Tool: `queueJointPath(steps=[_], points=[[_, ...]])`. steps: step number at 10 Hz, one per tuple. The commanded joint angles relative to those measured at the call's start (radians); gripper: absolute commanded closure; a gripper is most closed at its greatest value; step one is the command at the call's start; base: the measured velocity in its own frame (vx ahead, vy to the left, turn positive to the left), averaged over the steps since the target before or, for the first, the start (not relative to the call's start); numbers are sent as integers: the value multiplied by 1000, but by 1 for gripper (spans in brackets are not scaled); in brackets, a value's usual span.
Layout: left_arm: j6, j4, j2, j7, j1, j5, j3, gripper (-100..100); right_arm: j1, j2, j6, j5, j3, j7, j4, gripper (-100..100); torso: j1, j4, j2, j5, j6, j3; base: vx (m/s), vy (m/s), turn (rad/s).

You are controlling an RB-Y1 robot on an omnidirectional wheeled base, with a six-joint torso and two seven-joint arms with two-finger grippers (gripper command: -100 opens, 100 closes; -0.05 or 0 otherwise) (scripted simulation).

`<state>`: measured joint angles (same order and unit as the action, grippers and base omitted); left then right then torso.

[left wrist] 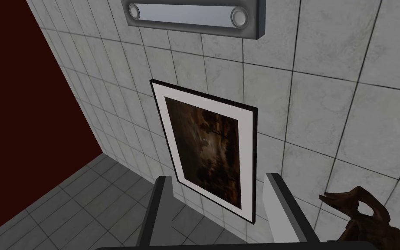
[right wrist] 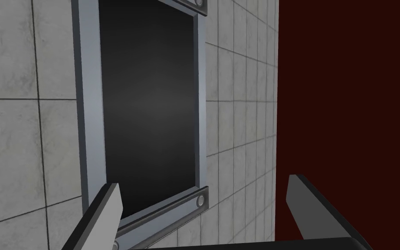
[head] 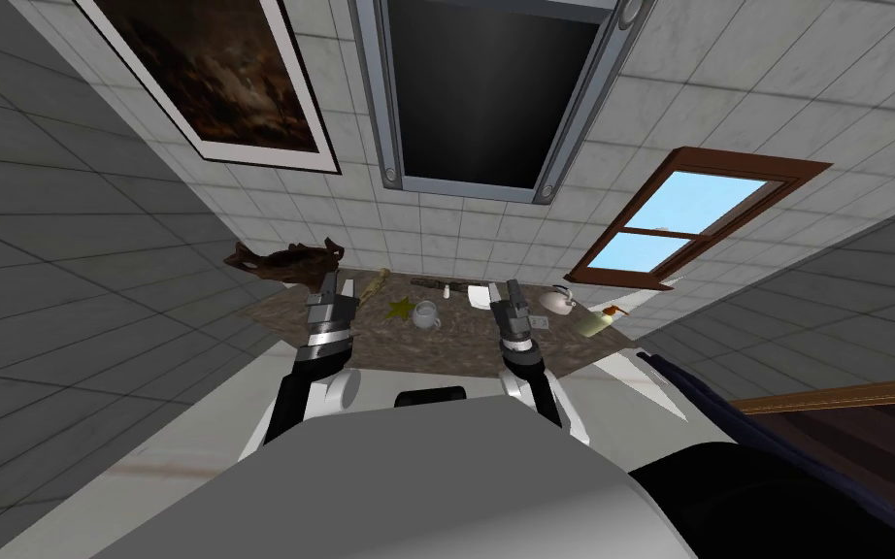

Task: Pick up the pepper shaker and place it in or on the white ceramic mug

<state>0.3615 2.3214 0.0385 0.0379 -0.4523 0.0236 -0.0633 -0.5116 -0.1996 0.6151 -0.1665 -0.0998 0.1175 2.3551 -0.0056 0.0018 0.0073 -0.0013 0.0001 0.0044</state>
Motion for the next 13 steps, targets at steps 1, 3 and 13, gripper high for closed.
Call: queueJointPath(steps=[1, 3, 13], points=[[0, 0, 0, 0, 0, 0, 0, 0, -11, -50, 9, -31, -9, -11, -13, -100, 0, 0, 0, 0, 0, 0, -106, -73, 9], [0, 0, 0, 0, 0, 0, 0, 0, -22, -105, 16, -60, -14, -20, -25, -100, -1, 0, 3, 0, 0, 1, -148, -79, 14], [0, 0, 0, 0, 0, 0, 0, 0, -86, -377, 49, -252, -26, -78, -119, -100, 3, 0, 1, 1, 0, 0, -113, -43, 43]])
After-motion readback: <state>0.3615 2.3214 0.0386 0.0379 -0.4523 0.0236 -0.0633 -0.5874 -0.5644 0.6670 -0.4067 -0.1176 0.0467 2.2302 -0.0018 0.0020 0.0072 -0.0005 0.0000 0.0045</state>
